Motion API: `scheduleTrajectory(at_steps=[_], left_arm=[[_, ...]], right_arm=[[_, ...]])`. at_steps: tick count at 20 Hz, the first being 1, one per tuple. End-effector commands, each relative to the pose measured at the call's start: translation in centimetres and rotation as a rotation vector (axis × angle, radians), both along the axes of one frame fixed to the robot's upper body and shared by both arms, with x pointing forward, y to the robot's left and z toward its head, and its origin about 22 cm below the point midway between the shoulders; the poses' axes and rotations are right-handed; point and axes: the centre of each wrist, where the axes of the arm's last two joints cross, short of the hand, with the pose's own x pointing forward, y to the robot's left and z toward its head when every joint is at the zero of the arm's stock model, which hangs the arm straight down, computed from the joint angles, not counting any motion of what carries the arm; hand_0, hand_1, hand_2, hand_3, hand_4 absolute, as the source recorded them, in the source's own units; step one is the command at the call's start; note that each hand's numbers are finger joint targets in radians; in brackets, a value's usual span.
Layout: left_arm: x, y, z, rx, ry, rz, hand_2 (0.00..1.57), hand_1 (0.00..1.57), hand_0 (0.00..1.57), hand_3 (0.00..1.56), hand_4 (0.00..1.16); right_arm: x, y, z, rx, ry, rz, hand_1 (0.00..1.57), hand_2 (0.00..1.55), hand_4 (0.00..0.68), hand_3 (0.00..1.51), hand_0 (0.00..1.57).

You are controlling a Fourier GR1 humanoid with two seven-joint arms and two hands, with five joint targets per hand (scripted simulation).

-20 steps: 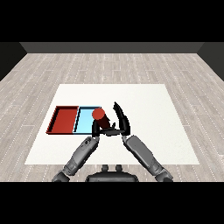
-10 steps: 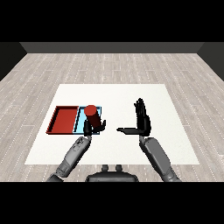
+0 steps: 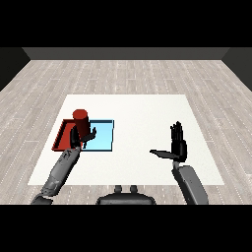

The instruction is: Pick the red can and put it in the red box

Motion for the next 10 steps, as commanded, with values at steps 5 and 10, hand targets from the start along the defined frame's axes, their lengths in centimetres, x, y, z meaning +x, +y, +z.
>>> scheduleTrajectory(at_steps=[5, 10], left_arm=[[3.2, 6.6, -0.1, 0.096, 0.149, 0.158, 1.55, 1.57, 1.57, 1.47, 1.10], [3.9, 8.3, -2.9, 0.125, 0.283, 0.212, 1.56, 1.57, 1.57, 1.47, 1.08]], right_arm=[[-0.1, -1.9, -0.6, -0.051, 0.070, -0.080, 0.00, 0.00, 0.000, 0.00, 0.00], [0.4, -2.9, -1.6, -0.096, 0.118, -0.106, 0.00, 0.00, 0.000, 0.00, 0.00]])
